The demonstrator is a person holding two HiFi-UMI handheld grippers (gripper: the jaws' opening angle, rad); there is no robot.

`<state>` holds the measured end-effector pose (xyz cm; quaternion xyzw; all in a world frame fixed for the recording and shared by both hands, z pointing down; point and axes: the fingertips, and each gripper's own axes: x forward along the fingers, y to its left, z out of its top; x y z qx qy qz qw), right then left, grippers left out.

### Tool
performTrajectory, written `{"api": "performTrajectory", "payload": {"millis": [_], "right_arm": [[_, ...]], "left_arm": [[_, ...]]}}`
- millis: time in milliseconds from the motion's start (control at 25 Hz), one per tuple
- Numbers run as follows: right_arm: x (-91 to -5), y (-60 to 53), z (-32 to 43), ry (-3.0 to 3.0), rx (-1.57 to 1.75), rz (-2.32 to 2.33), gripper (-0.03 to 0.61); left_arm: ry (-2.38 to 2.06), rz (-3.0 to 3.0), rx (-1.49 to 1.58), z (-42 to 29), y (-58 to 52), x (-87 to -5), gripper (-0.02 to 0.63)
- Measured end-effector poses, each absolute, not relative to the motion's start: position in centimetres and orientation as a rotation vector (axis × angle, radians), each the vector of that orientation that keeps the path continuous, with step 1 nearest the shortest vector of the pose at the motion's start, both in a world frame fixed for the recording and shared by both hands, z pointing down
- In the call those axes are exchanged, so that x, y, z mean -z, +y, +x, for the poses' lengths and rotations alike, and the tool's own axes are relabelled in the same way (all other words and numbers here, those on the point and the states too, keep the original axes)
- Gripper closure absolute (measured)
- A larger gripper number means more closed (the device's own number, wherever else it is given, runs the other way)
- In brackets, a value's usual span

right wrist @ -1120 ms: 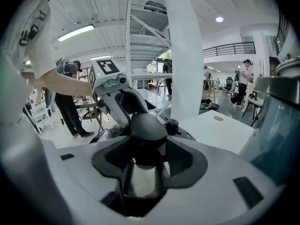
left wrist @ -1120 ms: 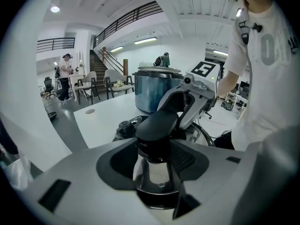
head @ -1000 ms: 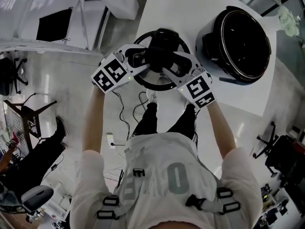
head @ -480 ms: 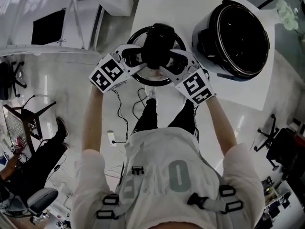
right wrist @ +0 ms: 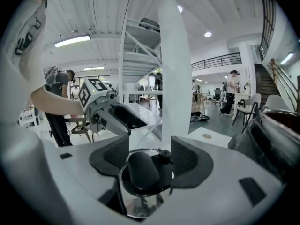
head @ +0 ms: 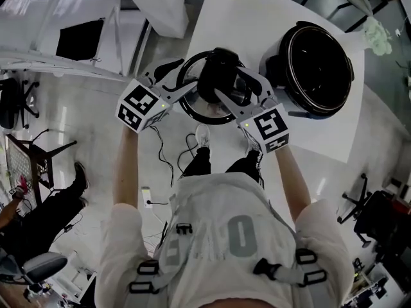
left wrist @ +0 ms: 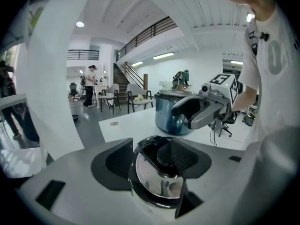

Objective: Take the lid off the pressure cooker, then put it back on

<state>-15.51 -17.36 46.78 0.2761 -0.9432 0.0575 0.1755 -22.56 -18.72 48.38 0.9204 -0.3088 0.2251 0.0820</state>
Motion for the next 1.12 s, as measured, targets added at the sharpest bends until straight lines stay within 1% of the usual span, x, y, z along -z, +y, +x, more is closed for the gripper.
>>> {"api": "performTrajectory", "payload": {"millis": [160, 360, 440, 480, 600, 760, 1120], "right_arm": [[-43.4, -18.7, -15.7, -2.723, -0.188, 0.924, 0.281], [-39.3, -19.8, -14.2, -2.744, -0.188, 1.184, 0.275], [-37.3, -19.9, -13.3, -2.769, -0.194, 1.322, 0.281], [-36.5, -19.9, -12.9, -2.779, -0.190, 1.381, 0.309], [-34.8, -19.6, -12.0, -2.775, -0.139, 1.464, 0.307], [-34.6, -18.7, -11.9, -2.784, -0.138, 1.445, 0.302], [-35.0, -18.3, -13.4, -2.799, -0.125, 1.339, 0.290]], "left_arm": [[-1.276, 2.697, -0.365, -24.6, -19.5, -42.7, 0.359], [-1.697, 2.498, -0.091, -28.0, -18.0, -38.1, 0.359], [-1.873, 2.389, -0.007, -30.0, -17.0, -36.6, 0.359], [-1.954, 2.348, 0.020, -30.8, -16.6, -35.9, 0.359], [-2.080, 2.335, -0.007, -31.7, -15.7, -34.5, 0.359], [-2.140, 2.352, -0.043, -31.7, -14.4, -33.8, 0.359], [-2.059, 2.395, -0.060, -30.7, -14.8, -34.4, 0.359]]}}
